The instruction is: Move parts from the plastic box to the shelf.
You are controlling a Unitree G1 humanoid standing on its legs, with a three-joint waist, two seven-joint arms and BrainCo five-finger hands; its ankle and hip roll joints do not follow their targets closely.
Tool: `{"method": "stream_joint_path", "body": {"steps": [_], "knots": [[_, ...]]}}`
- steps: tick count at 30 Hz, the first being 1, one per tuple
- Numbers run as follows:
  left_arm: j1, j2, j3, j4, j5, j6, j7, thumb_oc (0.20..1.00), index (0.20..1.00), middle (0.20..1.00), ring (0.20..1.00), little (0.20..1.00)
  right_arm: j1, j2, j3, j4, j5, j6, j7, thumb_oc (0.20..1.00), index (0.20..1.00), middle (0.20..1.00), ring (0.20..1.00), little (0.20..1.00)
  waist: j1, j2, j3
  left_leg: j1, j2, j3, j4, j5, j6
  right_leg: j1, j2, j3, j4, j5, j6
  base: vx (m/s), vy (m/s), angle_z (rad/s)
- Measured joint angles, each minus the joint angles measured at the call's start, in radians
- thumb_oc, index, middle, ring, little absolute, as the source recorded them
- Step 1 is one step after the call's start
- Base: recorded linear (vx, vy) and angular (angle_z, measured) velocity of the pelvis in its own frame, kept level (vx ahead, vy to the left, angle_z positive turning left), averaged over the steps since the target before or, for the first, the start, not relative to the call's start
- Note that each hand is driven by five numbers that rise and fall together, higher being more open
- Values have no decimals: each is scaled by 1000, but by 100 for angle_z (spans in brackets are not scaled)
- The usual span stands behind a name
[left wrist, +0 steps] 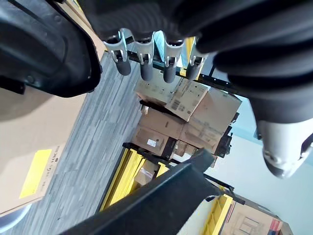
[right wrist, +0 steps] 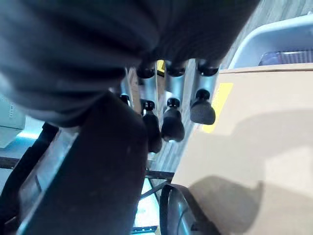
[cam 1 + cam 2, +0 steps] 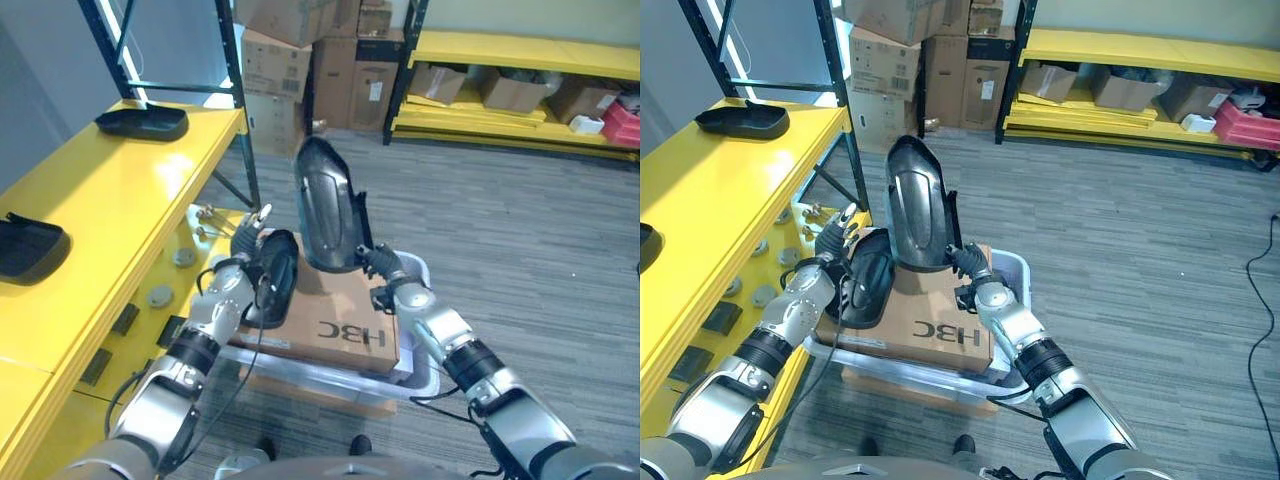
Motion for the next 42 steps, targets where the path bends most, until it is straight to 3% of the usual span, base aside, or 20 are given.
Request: {"method": "stream_joint_path", "body": {"steps": [8, 24, 39, 42], "knots": [[0, 0, -48, -44, 41, 18, -37, 1000, 1000, 1000, 1000, 1000, 1, 8, 0, 0, -1, 2, 20, 200, 200, 200, 200, 200, 4, -18, 10, 2, 0, 0, -1, 0, 0, 1, 1, 1, 0, 0, 0, 0, 0, 0], [-4, 14, -123, -75, 138, 62, -80, 1000, 1000, 1000, 1000, 1000, -7, 48, 7, 48, 1, 31, 13, 200, 200, 200, 200, 200, 7, -18, 11, 5, 0, 0, -1, 0, 0, 2, 1, 4, 0, 0, 0, 0, 0, 0], [-8, 58, -180, -88, 207, 141, -82, 1000, 1000, 1000, 1000, 1000, -14, 71, 54, 125, 0, 40, 9, 200, 200, 200, 200, 200, 18, -17, 11, 5, 0, 0, -1, 0, 0, 2, 1, 4, -1, 0, 0, 0, 0, 0], [-8, 62, -197, -100, 195, 147, -34, 1000, 1000, 1000, 1000, 1000, -14, 75, 71, 126, 4, 40, -30, 200, 200, 200, 200, 200, 21, -15, 12, 5, 0, 0, -1, 0, 0, 2, 0, 4, -1, 0, 0, 0, 0, 0]]}}
